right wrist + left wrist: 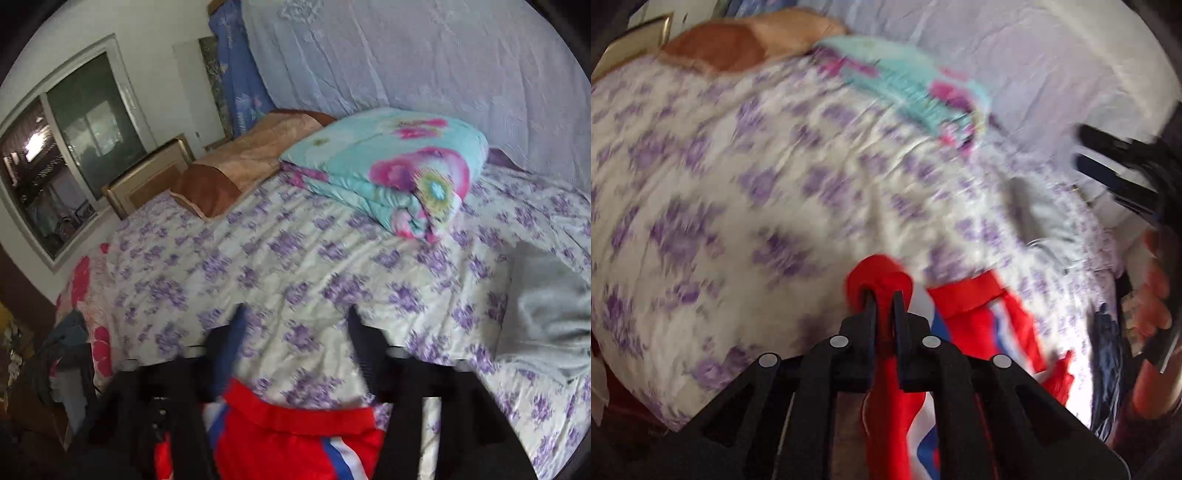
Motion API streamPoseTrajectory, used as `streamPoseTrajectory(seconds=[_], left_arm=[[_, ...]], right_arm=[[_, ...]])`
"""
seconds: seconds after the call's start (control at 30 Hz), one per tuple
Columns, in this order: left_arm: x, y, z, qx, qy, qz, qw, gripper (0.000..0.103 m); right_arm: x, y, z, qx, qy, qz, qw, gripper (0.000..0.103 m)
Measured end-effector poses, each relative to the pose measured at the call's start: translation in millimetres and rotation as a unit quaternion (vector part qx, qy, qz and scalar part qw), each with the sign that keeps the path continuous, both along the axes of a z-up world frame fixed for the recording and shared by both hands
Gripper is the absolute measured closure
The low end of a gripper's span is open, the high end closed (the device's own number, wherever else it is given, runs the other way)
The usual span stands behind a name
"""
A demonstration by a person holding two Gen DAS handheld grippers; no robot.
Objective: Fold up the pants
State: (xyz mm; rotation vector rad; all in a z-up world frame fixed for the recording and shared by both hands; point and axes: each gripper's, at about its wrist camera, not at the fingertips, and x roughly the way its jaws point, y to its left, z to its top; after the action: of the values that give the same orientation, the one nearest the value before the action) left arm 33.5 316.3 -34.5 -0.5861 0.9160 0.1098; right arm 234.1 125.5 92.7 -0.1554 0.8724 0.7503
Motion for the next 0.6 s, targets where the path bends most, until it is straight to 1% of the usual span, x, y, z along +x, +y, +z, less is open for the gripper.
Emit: streamPoseTrajectory(seconds=[0.03, 0.07, 0.1, 0.13, 0.17, 0.2, 0.23, 0.27, 0.3, 0.33, 0.37, 0.4, 0.43, 0.47, 0.5, 0.53, 0.57, 0.6], left_arm=[[-6, 7, -15, -0.016, 0.010, 0.002, 0.9998, 0.093], [-14, 12, -24, -0.025, 0.012, 0.000, 0.9996, 0.083], [-19, 13, -26, -0.027, 0.011, 0.002, 0.9996, 0.077], [-22, 13, -26, -0.027, 0.008, 0.002, 0.9996, 0.068], [-20, 17, -28, -0.030, 0.005, -0.002, 0.9995, 0.062], [-20, 14, -26, -0.032, 0.003, -0.008, 0.9995, 0.059], [-20, 10, -25, -0.031, 0.001, -0.014, 0.9994, 0.051], [-24, 6, -29, -0.027, -0.001, -0.022, 0.9994, 0.043], [-23, -2, -29, -0.020, 0.000, -0.035, 0.9992, 0.040], [-22, -9, -32, -0.009, 0.002, -0.044, 0.9990, 0.036], [-19, -12, -35, -0.002, 0.005, -0.051, 0.9987, 0.036], [-15, -16, -37, 0.001, 0.006, -0.058, 0.9983, 0.036], [-10, -23, -38, 0.006, 0.002, -0.065, 0.9979, 0.040], [-7, -31, -36, 0.013, -0.005, -0.076, 0.9970, 0.064], [-4, -39, -33, 0.021, -0.011, -0.088, 0.9958, 0.071], [-3, -46, -27, 0.029, -0.024, -0.088, 0.9954, 0.077], [-1, -52, -21, 0.035, -0.040, -0.091, 0.9945, 0.090], [0, -58, -13, 0.037, -0.056, -0.095, 0.9932, 0.092]], right_arm=[[1, -11, -19, -0.027, 0.008, -0.007, 1.000, 0.020], [3, -21, -41, -0.066, 0.021, -0.012, 0.998, 0.020], [5, -32, -64, -0.104, 0.031, -0.022, 0.994, 0.020], [5, -47, -83, -0.126, 0.044, -0.032, 0.991, 0.020], [4, -64, -99, -0.131, 0.062, -0.038, 0.989, 0.020], [2, -77, -114, -0.131, 0.081, -0.039, 0.987, 0.020], [-2, -89, -126, -0.130, 0.101, -0.033, 0.986, 0.020], [-7, -96, -138, -0.126, 0.121, -0.020, 0.984, 0.020], [-13, -104, -148, -0.123, 0.139, -0.005, 0.983, 0.020], [-20, -109, -156, -0.124, 0.146, 0.008, 0.981, 0.021], [-27, -111, -164, -0.135, 0.142, 0.020, 0.980, 0.039], [-33, -109, -167, -0.156, 0.116, 0.029, 0.980, 0.063], [-39, -108, -164, -0.154, 0.096, 0.043, 0.983, 0.090], [-38, -108, -157, -0.136, 0.104, 0.043, 0.984, 0.099], [-35, -107, -147, -0.125, 0.097, 0.027, 0.987, 0.100], [-33, -105, -133, -0.119, 0.072, 0.018, 0.990, 0.100], [-30, -100, -117, -0.120, 0.040, 0.009, 0.992, 0.100], [-25, -95, -102, -0.119, 0.017, 0.001, 0.993, 0.100]])
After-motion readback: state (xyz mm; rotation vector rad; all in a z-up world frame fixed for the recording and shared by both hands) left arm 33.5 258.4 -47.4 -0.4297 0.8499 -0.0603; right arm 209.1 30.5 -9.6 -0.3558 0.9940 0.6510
